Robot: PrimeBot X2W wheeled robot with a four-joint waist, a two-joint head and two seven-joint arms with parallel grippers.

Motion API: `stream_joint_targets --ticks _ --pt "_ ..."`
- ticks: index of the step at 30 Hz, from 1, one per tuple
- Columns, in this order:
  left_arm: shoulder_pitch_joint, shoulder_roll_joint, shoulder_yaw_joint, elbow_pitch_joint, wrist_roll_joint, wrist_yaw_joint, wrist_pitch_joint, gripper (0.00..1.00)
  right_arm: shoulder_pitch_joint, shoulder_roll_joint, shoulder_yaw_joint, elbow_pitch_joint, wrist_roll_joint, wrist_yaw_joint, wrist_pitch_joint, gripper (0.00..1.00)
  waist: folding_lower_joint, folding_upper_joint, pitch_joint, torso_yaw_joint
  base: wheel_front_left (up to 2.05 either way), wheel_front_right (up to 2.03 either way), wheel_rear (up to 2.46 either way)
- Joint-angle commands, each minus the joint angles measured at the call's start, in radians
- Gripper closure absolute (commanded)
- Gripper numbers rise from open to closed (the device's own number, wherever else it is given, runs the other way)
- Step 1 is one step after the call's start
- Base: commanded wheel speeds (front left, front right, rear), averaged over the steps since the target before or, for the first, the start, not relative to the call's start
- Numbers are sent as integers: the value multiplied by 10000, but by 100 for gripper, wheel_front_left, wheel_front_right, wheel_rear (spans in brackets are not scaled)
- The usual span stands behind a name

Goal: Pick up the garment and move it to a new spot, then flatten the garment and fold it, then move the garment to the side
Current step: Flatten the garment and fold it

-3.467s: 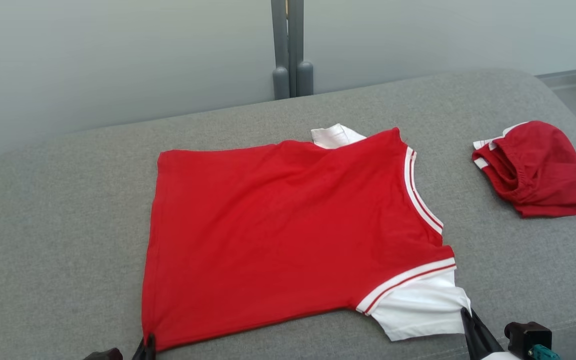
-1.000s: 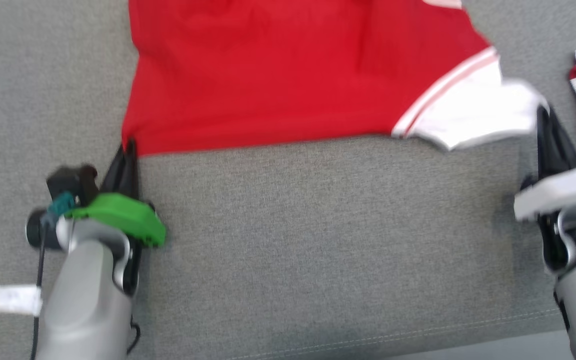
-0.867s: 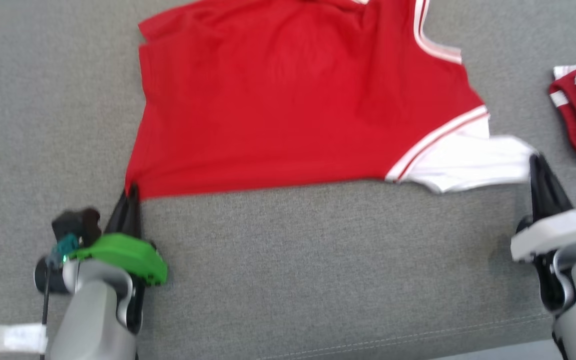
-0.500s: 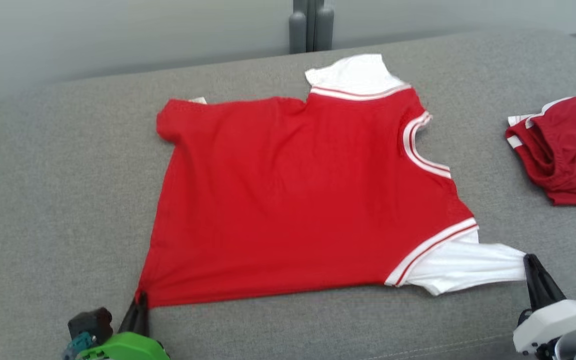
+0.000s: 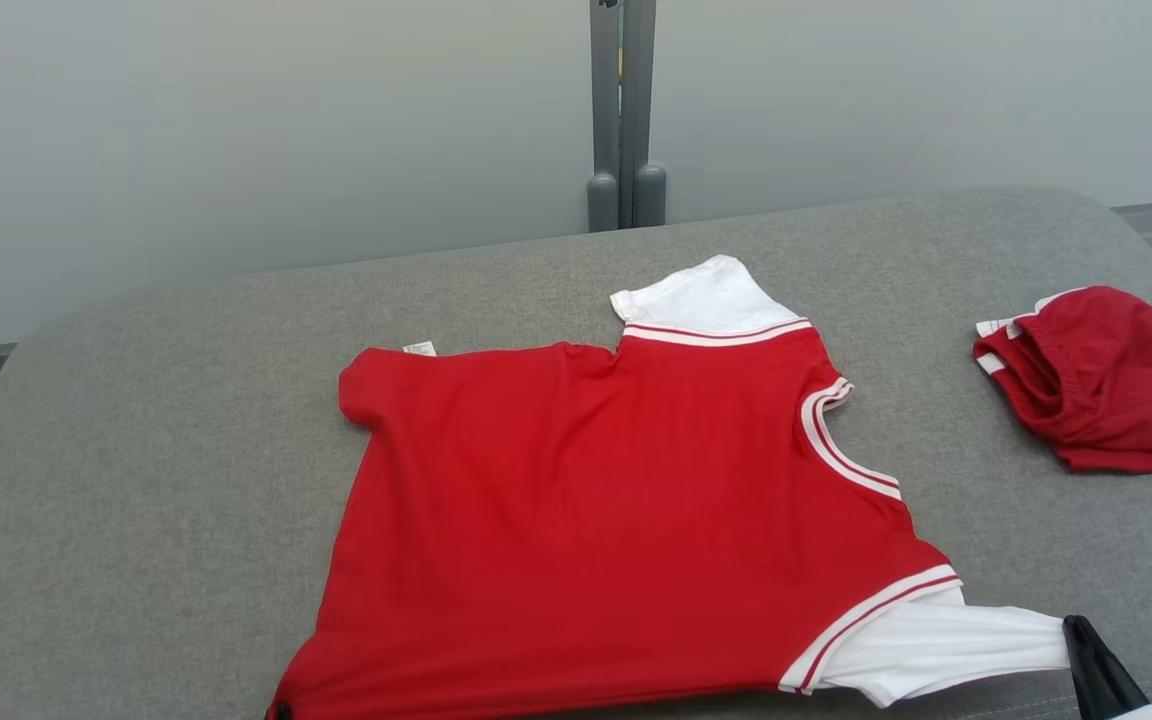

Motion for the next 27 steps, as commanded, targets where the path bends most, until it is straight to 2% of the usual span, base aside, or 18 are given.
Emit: stream_joint_targets --ticks 1,8,14,18,27 --pt "246 219 98 -18 -221 95 -1 100 206 -222 -211 -65 112 -51 -48 100 1 0 -119 -24 0 0 0" --pt "439 212 -186 -475 -481 95 -3 100 534 -216 -280 -496 136 -51 -48 100 1 0 -64 92 0 0 0" --pt "-45 184 -540 -1335 -302 77 -1 100 -37 -270 -82 -926 241 -46 -48 100 1 0 169 275 0 0 0" --pt "-556 167 -835 -1456 -154 70 -1 100 -795 -216 158 -711 126 -39 -46 100 1 0 386 410 0 0 0" --pt "-1821 154 -1468 -572 -46 240 -1 100 -2608 -167 803 721 -320 -37 -40 100 1 0 947 706 0 0 0"
